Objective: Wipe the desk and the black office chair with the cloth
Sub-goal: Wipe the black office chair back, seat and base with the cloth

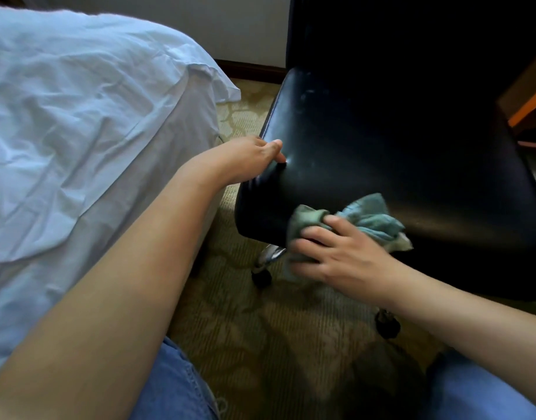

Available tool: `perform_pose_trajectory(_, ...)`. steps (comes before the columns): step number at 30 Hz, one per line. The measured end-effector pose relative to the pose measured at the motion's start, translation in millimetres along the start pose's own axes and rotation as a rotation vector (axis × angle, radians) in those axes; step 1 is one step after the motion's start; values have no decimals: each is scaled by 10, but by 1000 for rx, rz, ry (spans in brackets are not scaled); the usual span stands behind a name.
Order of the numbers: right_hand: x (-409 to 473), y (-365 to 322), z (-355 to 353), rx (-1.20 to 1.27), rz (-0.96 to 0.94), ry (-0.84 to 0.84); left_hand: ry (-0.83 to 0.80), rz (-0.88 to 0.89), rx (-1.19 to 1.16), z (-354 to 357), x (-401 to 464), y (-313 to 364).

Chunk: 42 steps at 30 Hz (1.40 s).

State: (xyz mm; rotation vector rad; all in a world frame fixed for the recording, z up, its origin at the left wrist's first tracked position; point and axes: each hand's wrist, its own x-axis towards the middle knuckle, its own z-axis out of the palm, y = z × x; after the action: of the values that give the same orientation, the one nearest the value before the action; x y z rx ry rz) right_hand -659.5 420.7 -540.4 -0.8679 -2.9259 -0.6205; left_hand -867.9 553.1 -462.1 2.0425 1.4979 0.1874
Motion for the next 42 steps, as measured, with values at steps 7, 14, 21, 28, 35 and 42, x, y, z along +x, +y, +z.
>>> perform_pose_trajectory(7,1279,-379,202,-54,7,54,-38,-6,58,-8,-34,11)
perform_pose_trajectory(14,-79,-95,126,-28,83,122,-1,26,94,83,14,-68)
perform_pose_trajectory(21,-1517,261,-187,22,371,-80,112,40,251,200,14,118)
perform_pose_trajectory(28,-2004,858,-252,327,1101,124,145,189,321,503,58,437)
perform_pose_trajectory(35,-2355,1456,-160,557,1701,239,82,289,393,858,-81,802)
perform_pose_trajectory(42,-2321,1508,-147,562,1677,230,85,252,388,899,-66,837)
